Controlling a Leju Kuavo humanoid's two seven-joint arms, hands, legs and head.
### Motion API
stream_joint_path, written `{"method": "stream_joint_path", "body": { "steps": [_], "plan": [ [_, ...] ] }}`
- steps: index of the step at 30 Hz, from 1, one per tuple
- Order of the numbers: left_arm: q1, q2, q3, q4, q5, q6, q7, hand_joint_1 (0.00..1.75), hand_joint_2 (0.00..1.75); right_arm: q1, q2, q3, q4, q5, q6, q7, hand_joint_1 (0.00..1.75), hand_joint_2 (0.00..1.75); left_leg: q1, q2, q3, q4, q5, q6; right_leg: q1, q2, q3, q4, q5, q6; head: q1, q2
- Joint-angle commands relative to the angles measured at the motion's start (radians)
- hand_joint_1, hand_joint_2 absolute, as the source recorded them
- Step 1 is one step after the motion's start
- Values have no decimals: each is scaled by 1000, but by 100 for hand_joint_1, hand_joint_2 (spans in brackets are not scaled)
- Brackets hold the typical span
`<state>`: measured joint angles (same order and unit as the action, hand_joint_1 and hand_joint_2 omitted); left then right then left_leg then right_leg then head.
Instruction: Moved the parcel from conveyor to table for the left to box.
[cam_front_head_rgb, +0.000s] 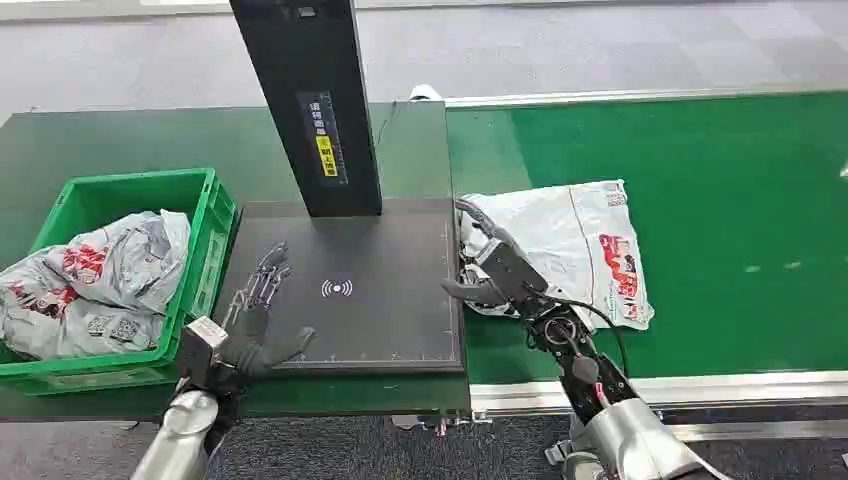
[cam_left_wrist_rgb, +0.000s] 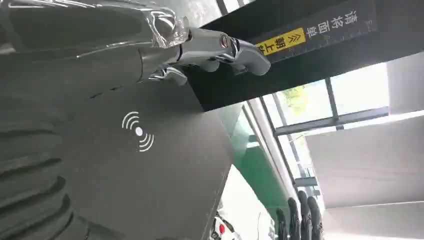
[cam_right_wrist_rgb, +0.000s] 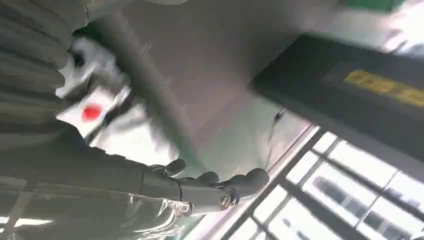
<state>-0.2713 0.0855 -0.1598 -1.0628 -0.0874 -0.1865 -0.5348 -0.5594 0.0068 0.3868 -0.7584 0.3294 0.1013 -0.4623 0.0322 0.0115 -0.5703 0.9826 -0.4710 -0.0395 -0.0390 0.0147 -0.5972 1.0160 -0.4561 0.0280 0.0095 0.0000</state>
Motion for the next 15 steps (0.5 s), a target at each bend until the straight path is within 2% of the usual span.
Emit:
{"method": "stream_joint_path", "body": {
  "steps": [1, 5, 8, 15],
  "plan": [
    [6, -4, 12, 19, -6, -2, 11, 0, 175, -108, -103, 61, -24, 194, -79, 110, 0, 175, -1, -1, 0, 0, 0, 2, 0, -1, 0, 0, 0, -2, 0, 0],
    [23, 5, 33, 12, 2, 2, 4, 0, 175, -175, -169, 35, 0, 218, -69, 128, 0, 175, -1, -2, 0, 1, 0, 3, 0, -2, 0, 0, 0, -3, 0, 0],
    [35, 5, 43, 2, 2, 1, 3, 0, 175, -196, -179, 28, 21, 264, -108, 164, 0, 175, -1, -2, 0, 1, 0, 4, 0, -2, 1, 0, 0, -3, 0, 0],
    [37, 3, 43, -1, 2, 1, 3, 0, 175, -194, -175, 30, 21, 267, -110, 167, 0, 175, 0, -1, 1, 0, 0, 2, 0, -2, 2, 0, 0, -3, 0, 0]
  ]
}}
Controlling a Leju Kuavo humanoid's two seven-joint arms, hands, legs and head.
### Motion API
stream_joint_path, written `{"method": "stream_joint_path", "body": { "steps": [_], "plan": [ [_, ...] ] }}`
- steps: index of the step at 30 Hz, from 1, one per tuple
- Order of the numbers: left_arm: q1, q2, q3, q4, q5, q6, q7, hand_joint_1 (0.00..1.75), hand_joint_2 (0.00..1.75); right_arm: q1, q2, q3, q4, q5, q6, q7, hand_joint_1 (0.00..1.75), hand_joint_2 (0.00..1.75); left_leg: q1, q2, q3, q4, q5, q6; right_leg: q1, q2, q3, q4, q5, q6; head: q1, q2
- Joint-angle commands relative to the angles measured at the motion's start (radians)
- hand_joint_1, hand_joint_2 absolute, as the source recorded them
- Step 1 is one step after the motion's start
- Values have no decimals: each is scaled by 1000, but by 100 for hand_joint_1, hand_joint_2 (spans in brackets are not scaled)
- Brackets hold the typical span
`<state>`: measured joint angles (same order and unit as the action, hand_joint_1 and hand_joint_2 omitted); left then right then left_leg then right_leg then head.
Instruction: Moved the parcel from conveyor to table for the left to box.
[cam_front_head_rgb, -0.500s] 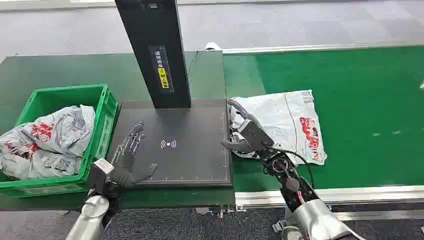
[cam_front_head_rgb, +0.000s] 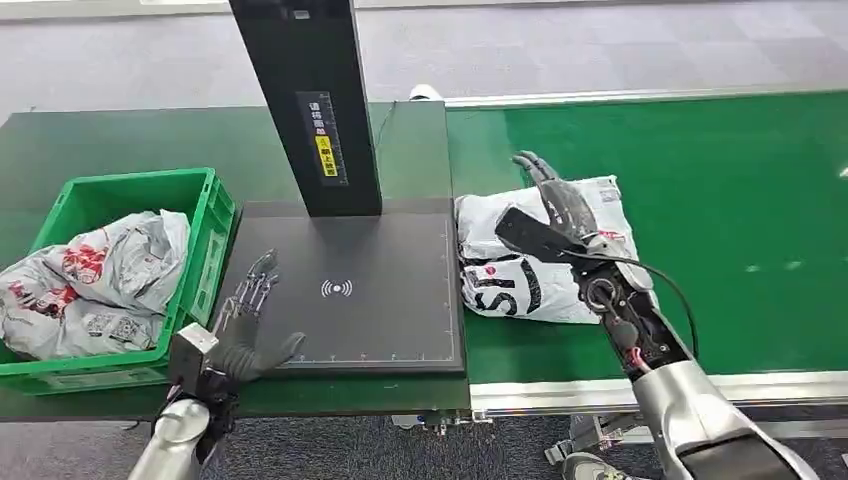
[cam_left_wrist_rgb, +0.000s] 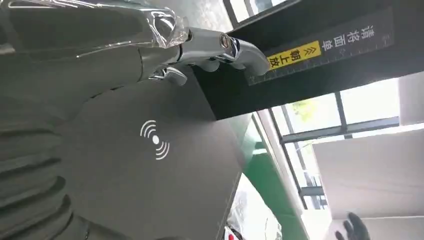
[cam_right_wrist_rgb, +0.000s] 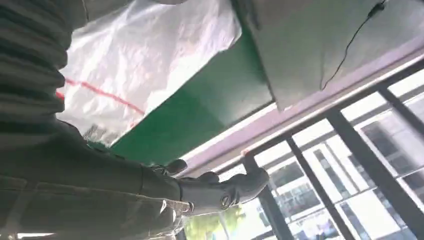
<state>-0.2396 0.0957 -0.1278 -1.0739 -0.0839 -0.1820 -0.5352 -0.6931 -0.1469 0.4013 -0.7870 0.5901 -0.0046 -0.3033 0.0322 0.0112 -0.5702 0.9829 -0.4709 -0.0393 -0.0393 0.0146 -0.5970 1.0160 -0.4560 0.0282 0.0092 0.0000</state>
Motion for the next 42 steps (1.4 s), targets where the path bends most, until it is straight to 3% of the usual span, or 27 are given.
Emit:
{"method": "stream_joint_path", "body": {
  "steps": [1, 20, 34, 42],
  "plan": [
    [5, -7, 11, 10, -1, -3, 3, 0, 175, -61, -21, 16, 50, 6, -4, 8, 0, 175, 0, -1, 2, -1, 0, 3, 1, -2, 2, -1, 0, -3, 0, 0],
    [26, -11, 30, -10, -9, -1, 18, 0, 175, -106, -99, -41, 185, 0, 0, 128, 0, 175, 0, -3, 1, 0, 0, 2, 0, -3, 2, -1, 0, -2, 0, 0],
    [11, -2, 25, 4, -10, -3, 16, 0, 175, -98, -105, -60, 194, 5, -16, 143, 0, 175, 0, -2, 1, 0, 0, 3, 0, -2, 2, -1, 0, -3, 0, 0],
    [58, 10, 32, -64, 6, 7, 31, 0, 175, -157, -95, -105, 298, 17, 14, 185, 0, 175, 0, -1, 1, 0, -1, 3, 0, -1, 1, 0, 0, -3, 0, 0]
  ]
}}
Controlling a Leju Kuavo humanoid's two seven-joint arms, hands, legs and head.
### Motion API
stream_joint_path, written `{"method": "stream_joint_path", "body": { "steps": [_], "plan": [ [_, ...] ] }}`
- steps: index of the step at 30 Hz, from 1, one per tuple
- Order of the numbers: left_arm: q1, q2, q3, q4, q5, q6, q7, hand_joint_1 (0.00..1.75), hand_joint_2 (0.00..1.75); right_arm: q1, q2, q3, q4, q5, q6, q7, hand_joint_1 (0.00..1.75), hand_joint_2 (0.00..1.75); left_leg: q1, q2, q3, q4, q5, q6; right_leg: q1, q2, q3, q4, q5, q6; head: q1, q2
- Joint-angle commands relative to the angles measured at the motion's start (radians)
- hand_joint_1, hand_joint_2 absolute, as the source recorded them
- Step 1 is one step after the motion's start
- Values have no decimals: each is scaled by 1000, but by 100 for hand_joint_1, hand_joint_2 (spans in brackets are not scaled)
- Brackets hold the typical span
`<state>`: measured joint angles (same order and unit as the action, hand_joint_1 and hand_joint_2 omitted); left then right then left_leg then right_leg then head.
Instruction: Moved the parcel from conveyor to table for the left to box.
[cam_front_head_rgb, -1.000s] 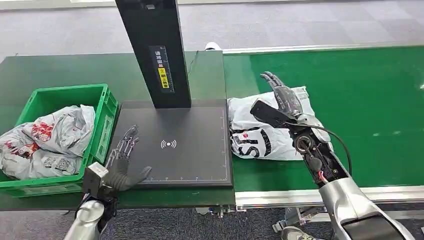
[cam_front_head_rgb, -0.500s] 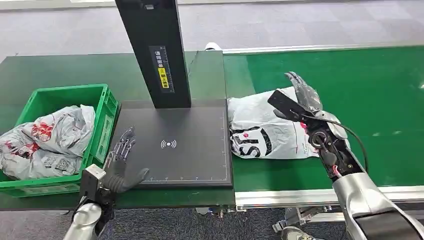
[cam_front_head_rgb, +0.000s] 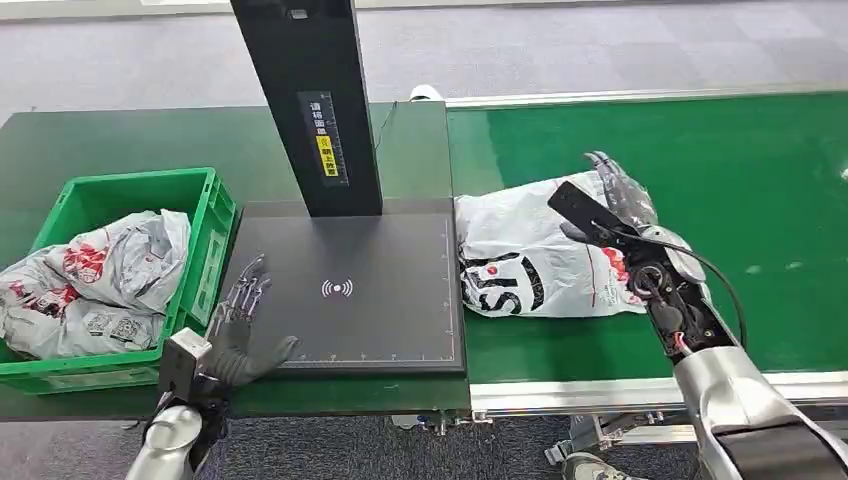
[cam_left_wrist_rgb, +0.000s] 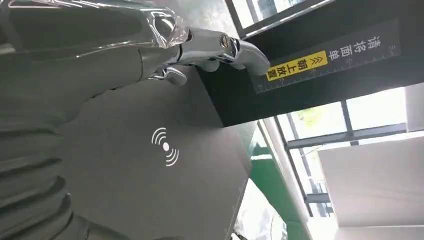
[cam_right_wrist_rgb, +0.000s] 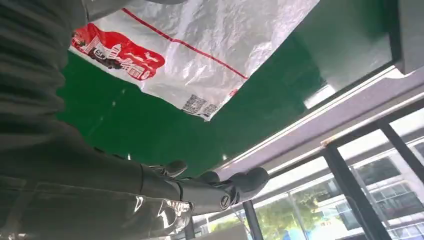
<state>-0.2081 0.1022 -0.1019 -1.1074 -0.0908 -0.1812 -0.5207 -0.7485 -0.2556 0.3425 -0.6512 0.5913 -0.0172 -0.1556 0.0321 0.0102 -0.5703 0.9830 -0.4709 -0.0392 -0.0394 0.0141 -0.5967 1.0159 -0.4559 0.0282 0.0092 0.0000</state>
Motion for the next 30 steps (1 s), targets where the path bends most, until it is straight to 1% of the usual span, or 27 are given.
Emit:
{"method": "stream_joint_path", "body": {
  "steps": [1, 2, 3, 5, 7, 9, 12, 14, 15, 18, 20, 23, 25, 26, 27, 30],
  "plan": [
    [33, 2, 7, -37, 13, 7, 20, 0, 175, -108, 12, -45, 177, 22, 43, 49, 0, 175, -1, 1, 1, 0, -1, 2, 0, 0, 0, 0, 0, -2, 0, 0],
    [37, 1, 6, -42, 13, 8, 24, 0, 175, -116, 9, -36, 198, 29, 87, 69, 0, 175, 0, 1, 2, 0, -1, 3, 1, 0, 2, -1, 0, -4, 0, 0],
    [34, 3, 3, -40, 9, 6, 32, 0, 175, -129, 2, 6, 239, 50, 237, 95, 0, 175, 0, 0, 2, -1, -1, 3, 0, 0, 1, -1, 0, -3, 0, 0],
    [25, 10, -4, -27, 9, 7, 35, 0, 175, -115, -7, 19, 249, 47, 318, 95, 0, 175, 0, -1, 2, 0, -1, 3, 1, -1, 2, -1, 0, -3, 0, 0],
    [15, 9, -9, -14, 9, 10, 35, 0, 175, -112, -17, 63, 263, 79, 362, 105, 0, 175, 0, -1, 1, 0, 0, 2, 1, -1, 2, -1, 0, -2, 0, 0],
    [-13, 1, -17, 8, 9, 11, 44, 0, 175, -132, -24, 106, 289, 111, 423, 147, 0, 175, 0, -2, 2, -1, 0, 3, 1, -2, 2, -1, 0, -3, 0, 0],
    [-45, -15, -27, 26, 11, 14, 62, 0, 175, -133, -37, 132, 301, 128, 464, 169, 0, 175, 0, -3, 0, 0, 0, 3, 1, -3, 1, 0, 0, -4, 0, 0],
    [-51, -20, -33, 36, 10, 17, 67, 0, 175, -114, -42, 141, 302, 132, 480, 174, 0, 175, 0, -3, 0, 0, 0, 2, 0, -3, 1, 0, 0, -2, 0, 0],
    [-51, -22, -34, 39, 10, 18, 67, 0, 175, -104, -41, 143, 302, 133, 478, 176, 0, 175, 0, -4, 1, 0, 0, 3, 1, -4, 2, -1, 0, -3, 0, 0],
    [-44, -25, -37, 36, 10, 22, 67, 0, 175, -88, -37, 149, 301, 137, 479, 182, 0, 175, 0, -4, 3, -2, 0, 4, 1, -4, 5, -3, 0, -4, 0, 0],
    [-43, -26, -37, 35, 10, 23, 67, 0, 175, -87, -35, 150, 301, 137, 479, 183, 0, 175, 0, -2, 2, -1, 0, 3, 1, -3, 3, -2, 0, -3, 0, 0],
    [-42, -25, -36, 34, 10, 23, 67, 0, 175, -92, -35, 150, 301, 137, 485, 186, 0, 175, 0, -3, 3, -1, 0, 3, 1, -4, 3, -2, 0, -4, 0, 0],
    [-36, -32, -33, 29, 10, 28, 69, 0, 175, -93, -32, 156, 304, 136, 508, 185, 0, 175, 0, -3, 4, -1, 0, 5, 2, -4, 4, -3, 0, -5, 0, 0],
    [-31, -37, -30, 26, 9, 30, 71, 0, 175, -95, -32, 160, 308, 137, 521, 185, 0, 175, 0, -2, 2, -1, 0, 3, 1, -2, 2, -1, 0, -3, 0, 0],
    [-21, -45, -26, 15, 5, 33, 74, 0, 175, -98, -33, 169, 311, 139, 535, 182, 0, 175, 0, -2, 2, -1, 0, 3, 1, -3, 2, -1, 0, -3, 0, 0],
    [-11, -44, -24, 1, 2, 35, 76, 0, 175, -103, -35, 176, 314, 139, 555, 172, 0, 175, 0, -2, 3, -1, 0, 4, 1, -3, 3, -2, 0, -4, 0, 0]
  ]
}}
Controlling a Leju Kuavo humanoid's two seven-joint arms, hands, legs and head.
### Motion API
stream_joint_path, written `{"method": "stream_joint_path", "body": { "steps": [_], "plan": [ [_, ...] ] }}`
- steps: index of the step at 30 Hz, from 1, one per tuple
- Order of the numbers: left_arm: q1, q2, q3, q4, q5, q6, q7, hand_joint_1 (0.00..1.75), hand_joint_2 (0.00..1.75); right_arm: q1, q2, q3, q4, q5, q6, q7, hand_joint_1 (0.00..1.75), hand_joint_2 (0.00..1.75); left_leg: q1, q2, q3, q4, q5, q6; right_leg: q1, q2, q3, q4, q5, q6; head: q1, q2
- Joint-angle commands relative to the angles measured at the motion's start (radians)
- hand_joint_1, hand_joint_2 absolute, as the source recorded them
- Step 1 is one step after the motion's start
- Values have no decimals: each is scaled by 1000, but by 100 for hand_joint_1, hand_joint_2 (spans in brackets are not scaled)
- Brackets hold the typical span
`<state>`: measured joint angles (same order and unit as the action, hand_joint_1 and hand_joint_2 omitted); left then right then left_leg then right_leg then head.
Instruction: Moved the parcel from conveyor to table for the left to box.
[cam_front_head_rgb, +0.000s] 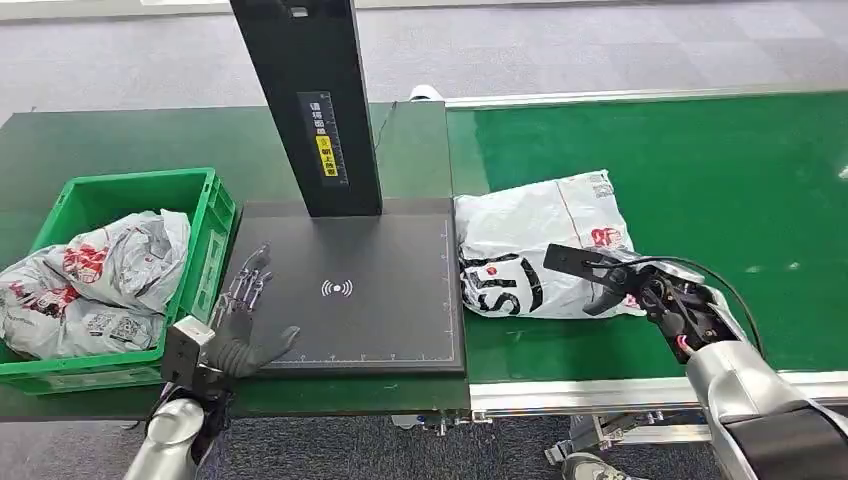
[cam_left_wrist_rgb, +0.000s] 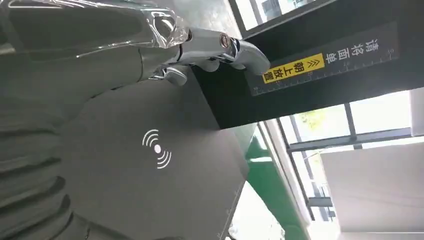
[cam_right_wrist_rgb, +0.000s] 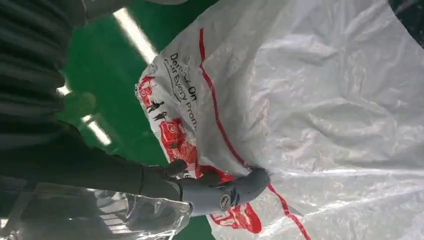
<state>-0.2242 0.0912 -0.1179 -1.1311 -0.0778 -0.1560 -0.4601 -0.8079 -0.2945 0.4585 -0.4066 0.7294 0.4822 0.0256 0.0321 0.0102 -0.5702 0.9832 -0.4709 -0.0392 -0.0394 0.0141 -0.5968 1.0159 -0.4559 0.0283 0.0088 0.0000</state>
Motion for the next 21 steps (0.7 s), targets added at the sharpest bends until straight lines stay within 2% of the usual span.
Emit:
{"method": "stream_joint_path", "body": {
  "steps": [1, 3, 4, 15, 21],
  "plan": [
    [5, -33, -8, 24, -11, 10, 16, 0, 175, -43, 3, 60, 70, 1, 56, -9, 0, 175, 0, -2, 3, -1, 0, 4, 1, -3, 3, -2, 0, -4, 0, 0],
    [6, -31, -7, 21, -12, 10, 16, 0, 175, -46, 4, 63, 70, 1, 60, -12, 0, 175, -1, -1, 2, -1, 0, 3, 0, -2, 2, -1, 0, -2, 0, 0],
    [11, -21, -1, 14, -12, 11, 19, 0, 175, -59, 15, 65, 73, -2, 76, -9, 173, 175, -1, -1, 2, -1, 0, 3, 0, -2, 2, -1, 0, -3, 0, 0],
    [41, -24, 15, -32, -12, 14, 34, 0, 175, -46, 40, 70, 65, -15, 65, -1, 175, 175, 0, 0, 3, -1, -1, 3, 1, -1, 3, -2, 0, -4, 0, 0],
    [91, -12, 29, -82, -12, 15, 35, 0, 175, -47, 37, 69, 32, -19, -10, -33, 175, 175, 0, 1, 2, -1, -1, 3, 1, 1, 2, -1, 0, -3, 0, 0]
  ]
}}
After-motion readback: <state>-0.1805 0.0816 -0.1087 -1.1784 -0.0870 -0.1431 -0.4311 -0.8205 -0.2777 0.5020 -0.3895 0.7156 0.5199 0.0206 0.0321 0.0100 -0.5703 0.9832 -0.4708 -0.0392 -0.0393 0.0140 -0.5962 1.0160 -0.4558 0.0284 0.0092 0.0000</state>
